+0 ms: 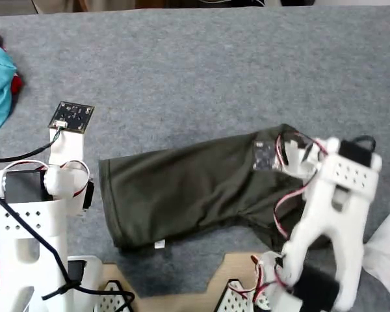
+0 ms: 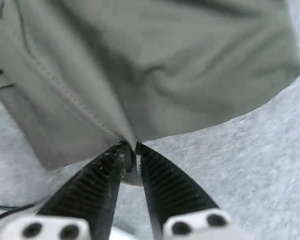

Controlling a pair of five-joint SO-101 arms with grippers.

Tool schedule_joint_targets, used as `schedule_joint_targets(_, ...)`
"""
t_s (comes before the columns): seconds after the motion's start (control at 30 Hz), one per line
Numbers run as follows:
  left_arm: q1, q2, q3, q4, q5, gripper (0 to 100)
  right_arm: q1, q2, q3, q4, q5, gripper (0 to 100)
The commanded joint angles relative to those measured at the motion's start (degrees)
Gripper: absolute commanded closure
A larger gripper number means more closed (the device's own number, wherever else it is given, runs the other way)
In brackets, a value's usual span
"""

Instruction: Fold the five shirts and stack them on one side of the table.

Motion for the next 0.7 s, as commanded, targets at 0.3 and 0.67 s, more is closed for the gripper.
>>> schedule_joint_targets(0.3,-0.4,-0.5,0.0,-0.3,0.0,98,-7.1,15.4,-12.0,-0.1,-5.9,99.1)
schedule_joint_targets(0.67,-0.4,-0.5,0.0,0.1,0.0,98,-6.3,22.9,-19.9,-0.1,-10.5,94.5)
